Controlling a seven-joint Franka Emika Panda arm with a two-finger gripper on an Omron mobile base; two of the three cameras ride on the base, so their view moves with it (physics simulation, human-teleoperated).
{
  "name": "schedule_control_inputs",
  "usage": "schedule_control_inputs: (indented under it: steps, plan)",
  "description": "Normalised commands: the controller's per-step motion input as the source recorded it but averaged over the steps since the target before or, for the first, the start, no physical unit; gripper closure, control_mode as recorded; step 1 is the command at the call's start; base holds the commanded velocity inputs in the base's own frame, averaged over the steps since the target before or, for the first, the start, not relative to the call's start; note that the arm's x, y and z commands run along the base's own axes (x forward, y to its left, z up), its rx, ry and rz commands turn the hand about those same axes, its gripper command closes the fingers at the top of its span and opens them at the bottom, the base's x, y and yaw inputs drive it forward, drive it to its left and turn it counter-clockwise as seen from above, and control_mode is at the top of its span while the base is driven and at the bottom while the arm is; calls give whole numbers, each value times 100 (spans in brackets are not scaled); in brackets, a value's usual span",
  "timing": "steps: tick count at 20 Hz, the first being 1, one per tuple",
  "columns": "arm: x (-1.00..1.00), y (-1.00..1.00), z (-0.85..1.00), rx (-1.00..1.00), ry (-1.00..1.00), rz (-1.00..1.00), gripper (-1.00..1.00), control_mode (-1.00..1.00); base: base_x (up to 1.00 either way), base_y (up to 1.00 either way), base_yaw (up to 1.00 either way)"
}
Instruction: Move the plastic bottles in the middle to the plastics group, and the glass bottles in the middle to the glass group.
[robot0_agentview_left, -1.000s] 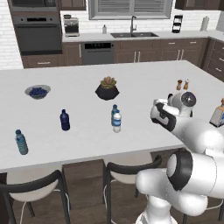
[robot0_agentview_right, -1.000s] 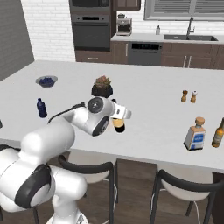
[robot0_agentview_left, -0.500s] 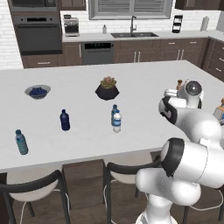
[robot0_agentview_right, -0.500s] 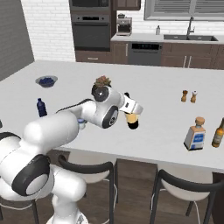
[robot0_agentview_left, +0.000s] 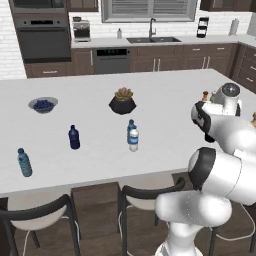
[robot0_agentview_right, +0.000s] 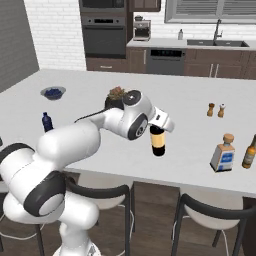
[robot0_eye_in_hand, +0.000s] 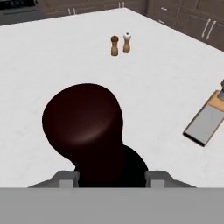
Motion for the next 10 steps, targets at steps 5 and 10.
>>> schedule_control_inputs:
  steps: [5,10]
  plan:
    - [0,-33,-32,4,3,0,100,-100,0,0,0]
    - [0,-31,-37,3,0,0,100,-100,0,0,0]
